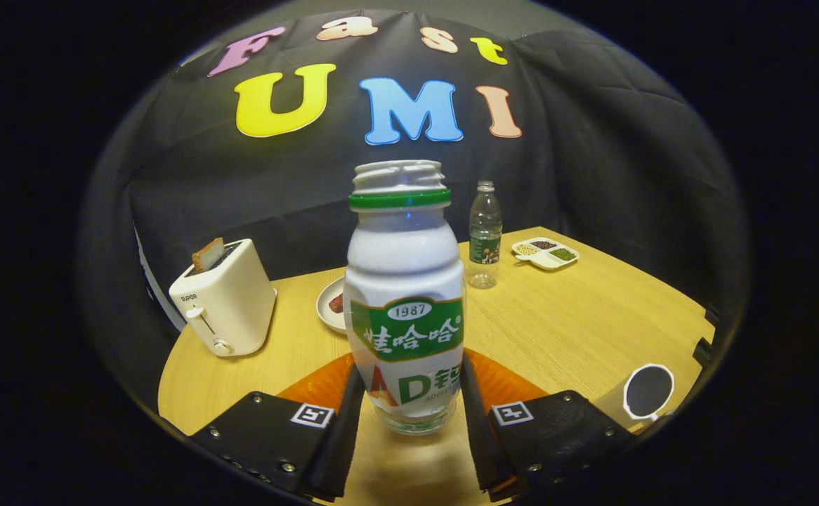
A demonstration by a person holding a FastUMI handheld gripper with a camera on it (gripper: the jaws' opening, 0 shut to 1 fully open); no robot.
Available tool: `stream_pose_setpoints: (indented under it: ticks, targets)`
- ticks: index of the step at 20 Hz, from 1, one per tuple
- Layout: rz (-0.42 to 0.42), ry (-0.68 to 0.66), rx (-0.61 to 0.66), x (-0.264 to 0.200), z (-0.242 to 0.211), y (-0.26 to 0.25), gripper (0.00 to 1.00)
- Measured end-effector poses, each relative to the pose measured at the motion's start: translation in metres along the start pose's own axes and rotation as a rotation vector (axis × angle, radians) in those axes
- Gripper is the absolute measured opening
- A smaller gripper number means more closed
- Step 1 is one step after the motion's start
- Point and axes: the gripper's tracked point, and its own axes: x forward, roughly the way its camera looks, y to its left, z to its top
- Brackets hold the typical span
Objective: Take the bottle from table, then pour the juice into the cup, finally place the bottle on the coaster
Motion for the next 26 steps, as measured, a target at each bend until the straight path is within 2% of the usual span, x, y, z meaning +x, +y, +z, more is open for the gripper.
stream_pose_setpoints:
  ticks: [8, 13, 19, 26]
  targets:
    - [-0.032, -0.033, -0.001, 0.054, 0.003, 0.005, 0.67]
    - [-0.012, -0.019, -0.053, 0.085, -0.01, 0.012, 0.67]
    - [-0.002, -0.017, -0.08, 0.098, -0.015, 0.008, 0.67]
    - [0.009, -0.009, -0.099, 0.097, -0.023, 0.003, 0.74]
